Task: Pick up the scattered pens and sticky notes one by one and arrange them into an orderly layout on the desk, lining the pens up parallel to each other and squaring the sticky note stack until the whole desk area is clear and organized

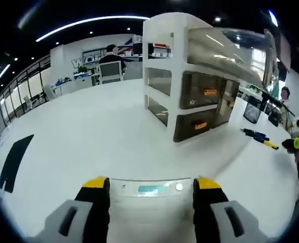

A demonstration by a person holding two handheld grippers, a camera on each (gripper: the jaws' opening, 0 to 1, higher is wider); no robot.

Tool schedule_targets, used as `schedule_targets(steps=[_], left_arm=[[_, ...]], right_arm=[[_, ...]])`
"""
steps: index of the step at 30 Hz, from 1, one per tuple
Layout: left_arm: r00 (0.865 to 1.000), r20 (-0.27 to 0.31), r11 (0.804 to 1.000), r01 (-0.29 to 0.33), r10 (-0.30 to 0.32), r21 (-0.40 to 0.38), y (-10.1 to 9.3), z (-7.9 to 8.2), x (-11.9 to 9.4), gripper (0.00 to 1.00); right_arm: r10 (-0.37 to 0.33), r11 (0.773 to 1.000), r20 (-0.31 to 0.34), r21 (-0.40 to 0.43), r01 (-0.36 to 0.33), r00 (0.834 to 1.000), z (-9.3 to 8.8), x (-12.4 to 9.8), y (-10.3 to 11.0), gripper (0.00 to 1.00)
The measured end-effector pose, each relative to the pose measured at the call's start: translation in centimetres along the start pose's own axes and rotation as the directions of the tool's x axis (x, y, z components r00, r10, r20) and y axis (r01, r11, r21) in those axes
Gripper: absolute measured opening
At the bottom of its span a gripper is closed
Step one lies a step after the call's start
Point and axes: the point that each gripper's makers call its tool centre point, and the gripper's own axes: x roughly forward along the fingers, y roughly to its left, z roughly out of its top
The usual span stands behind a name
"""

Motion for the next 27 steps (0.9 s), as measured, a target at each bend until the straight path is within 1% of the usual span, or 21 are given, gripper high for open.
schedule_targets(steps=[3,5,7,10,13,14,18,21,23,24,25,27], left_arm=[[0.999,0.049,1.0,-0.007,0.007,-0.002,0.3,0.8,-0.8,0.65],[0.998,0.067,1.0,-0.007,0.007,-0.006,0.4,1.0,-1.2,0.65],[0.995,0.095,1.0,-0.011,0.013,-0.013,0.5,1.3,-1.7,0.65],[0.989,0.142,0.999,-0.029,0.033,-0.031,0.9,1.7,-2.2,0.65],[0.986,0.162,0.999,-0.028,0.034,-0.037,0.8,1.6,-2.7,0.65],[0.985,0.169,0.999,-0.029,0.035,-0.035,0.7,1.6,-2.9,0.65],[0.981,0.193,0.999,-0.026,0.031,-0.03,0.5,1.9,-3.7,0.65],[0.976,0.218,0.999,-0.021,0.027,-0.028,0.6,2.2,-4.2,0.65],[0.973,0.229,0.999,-0.021,0.028,-0.032,0.7,2.3,-4.5,0.65],[0.972,0.233,0.999,-0.022,0.029,-0.032,0.8,2.4,-4.7,0.65],[0.97,0.241,0.999,-0.024,0.031,-0.032,0.9,2.5,-4.8,0.65],[0.969,0.245,0.999,-0.023,0.029,-0.028,0.8,2.4,-4.9,0.65]], right_arm=[[0.033,0.999,-0.037,-0.023,-0.034,0.999,-1.0,1.7,1.1,0.29],[0.041,0.999,-0.048,-0.022,-0.042,0.998,-1.4,2.6,1.6,0.3],[0.059,0.998,-0.062,-0.018,-0.06,0.996,-1.9,3.9,2.4,0.31],[0.084,0.996,-0.084,-0.034,-0.087,0.993,-2.3,5.6,3.4,0.33],[0.096,0.994,-0.086,-0.038,-0.1,0.992,-2.2,7.4,4.2,0.35],[0.101,0.994,-0.087,-0.041,-0.105,0.991,-2.2,8.3,4.6,0.35],[0.133,0.988,-0.13,-0.067,-0.143,0.982,-2.9,10.8,6.3,0.38],[0.163,0.979,-0.163,-0.096,-0.181,0.973,-3.9,13.9,8.2,0.42],[0.179,0.974,-0.186,-0.102,-0.2,0.966,-4.9,15.9,9.2,0.44],[0.192,0.971,-0.205,-0.102,-0.216,0.96,-5.6,16.7,9.7,0.44],[0.203,0.966,-0.24,-0.112,-0.235,0.949,-6.6,17.5,10.1,0.44],[0.192,0.968,-0.252,-0.107,-0.225,0.948,-7.6,19.1,10.2,0.44]])
